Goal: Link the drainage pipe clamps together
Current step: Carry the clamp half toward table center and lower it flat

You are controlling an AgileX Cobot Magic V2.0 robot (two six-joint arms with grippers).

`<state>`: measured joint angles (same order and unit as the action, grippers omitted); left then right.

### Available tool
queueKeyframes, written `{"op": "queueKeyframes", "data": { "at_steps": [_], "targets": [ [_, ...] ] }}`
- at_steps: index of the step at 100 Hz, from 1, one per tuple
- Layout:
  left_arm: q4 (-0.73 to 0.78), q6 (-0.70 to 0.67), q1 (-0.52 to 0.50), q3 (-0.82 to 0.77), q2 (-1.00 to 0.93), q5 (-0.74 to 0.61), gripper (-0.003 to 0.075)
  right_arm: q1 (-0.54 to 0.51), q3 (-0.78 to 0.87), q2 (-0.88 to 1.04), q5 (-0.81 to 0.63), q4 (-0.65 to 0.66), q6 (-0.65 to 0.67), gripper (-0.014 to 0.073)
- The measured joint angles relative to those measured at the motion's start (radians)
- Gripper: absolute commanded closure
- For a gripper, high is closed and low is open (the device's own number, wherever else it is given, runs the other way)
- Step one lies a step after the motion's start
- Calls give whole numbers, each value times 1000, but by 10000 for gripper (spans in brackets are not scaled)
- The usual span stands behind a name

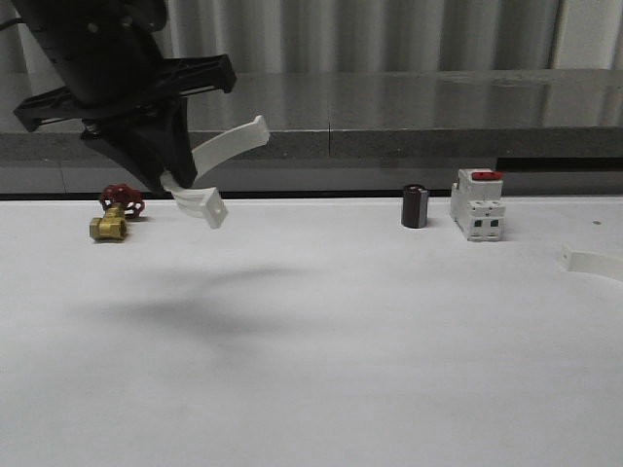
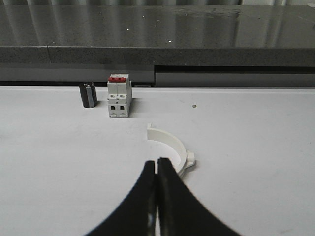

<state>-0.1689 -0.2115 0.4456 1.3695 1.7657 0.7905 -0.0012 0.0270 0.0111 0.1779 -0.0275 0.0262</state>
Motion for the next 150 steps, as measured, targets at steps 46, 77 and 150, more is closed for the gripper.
{"op": "queueKeyframes", "data": {
  "at_steps": [46,77,150],
  "targets": [
    [-4,-4,2,0,13,-43,627,0,0,0,0,0,0,661],
    [-18,-143,36,0,98,-50,626,0,0,0,0,0,0,661],
    [178,-377,130,160,311,29,624,0,0,0,0,0,0,661]
  ]
}}
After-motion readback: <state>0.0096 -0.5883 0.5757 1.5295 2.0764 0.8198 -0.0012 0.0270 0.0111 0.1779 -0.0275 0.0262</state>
